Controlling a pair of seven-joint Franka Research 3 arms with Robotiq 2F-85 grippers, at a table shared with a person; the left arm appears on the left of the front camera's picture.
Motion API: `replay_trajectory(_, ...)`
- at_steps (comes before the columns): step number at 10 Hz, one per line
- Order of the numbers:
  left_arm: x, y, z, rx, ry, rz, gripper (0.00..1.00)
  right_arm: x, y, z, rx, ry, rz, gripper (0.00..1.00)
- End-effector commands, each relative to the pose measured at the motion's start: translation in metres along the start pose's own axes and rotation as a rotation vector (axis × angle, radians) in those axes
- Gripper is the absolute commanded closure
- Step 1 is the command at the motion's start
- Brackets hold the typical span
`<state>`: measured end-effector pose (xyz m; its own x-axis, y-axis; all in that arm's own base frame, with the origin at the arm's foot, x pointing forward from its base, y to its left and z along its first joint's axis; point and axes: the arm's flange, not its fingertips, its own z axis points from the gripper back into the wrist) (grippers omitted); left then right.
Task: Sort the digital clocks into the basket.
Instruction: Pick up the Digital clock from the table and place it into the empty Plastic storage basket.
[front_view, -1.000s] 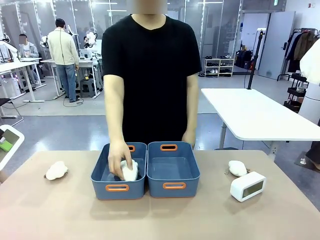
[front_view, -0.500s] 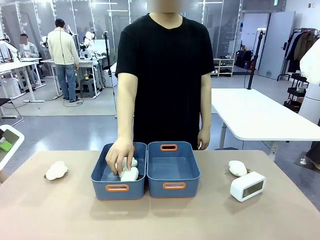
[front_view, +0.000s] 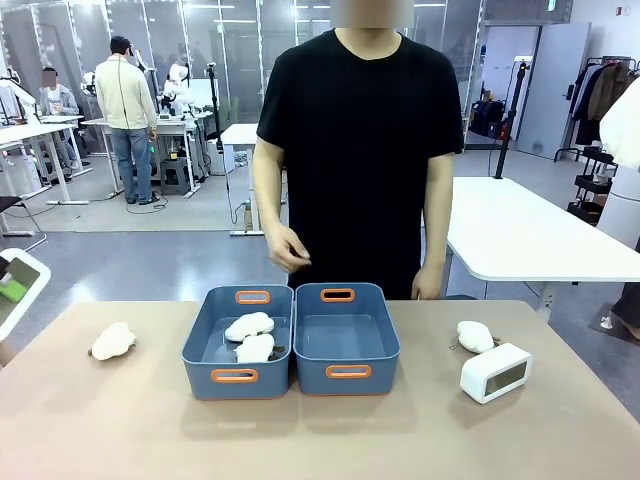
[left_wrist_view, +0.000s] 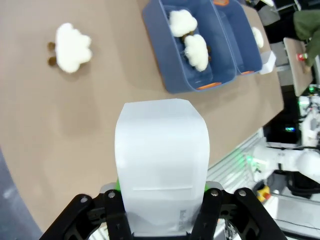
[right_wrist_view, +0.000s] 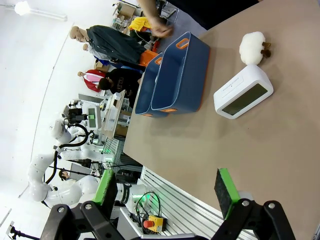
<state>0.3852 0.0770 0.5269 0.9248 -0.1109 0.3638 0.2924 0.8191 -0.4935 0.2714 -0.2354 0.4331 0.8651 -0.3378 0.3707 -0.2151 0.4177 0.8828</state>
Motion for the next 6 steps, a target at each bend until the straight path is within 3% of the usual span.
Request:
replay_trajectory(1, 0.07, -0.102, -0.026, -0.031, 0.077, 0.001, 0.48, 0.0, 0.0, 0.001, 0.016, -0.011, 0.024, 0.0)
replay_trajectory(3, 0.111, -0.194, -0.092, -0.006, 0.177, -0.03, 0.48, 0.0, 0.0, 0.001, 0.016, -0.011, 0.024, 0.0)
replay_trajectory(4, 0.134, -0.226, -0.137, -0.006, 0.174, -0.06, 0.48, 0.0, 0.0, 0.001, 0.016, -0.011, 0.024, 0.0)
replay_trajectory(5, 0.133, -0.269, -0.168, 0.075, 0.216, -0.048, 0.48, 0.0, 0.0, 0.001, 0.016, -0.011, 0.024, 0.0)
replay_trajectory(6, 0.15, -0.291, -0.218, 0.115, 0.237, -0.063, 0.48, 0.0, 0.0, 0.001, 0.016, -0.011, 0.024, 0.0)
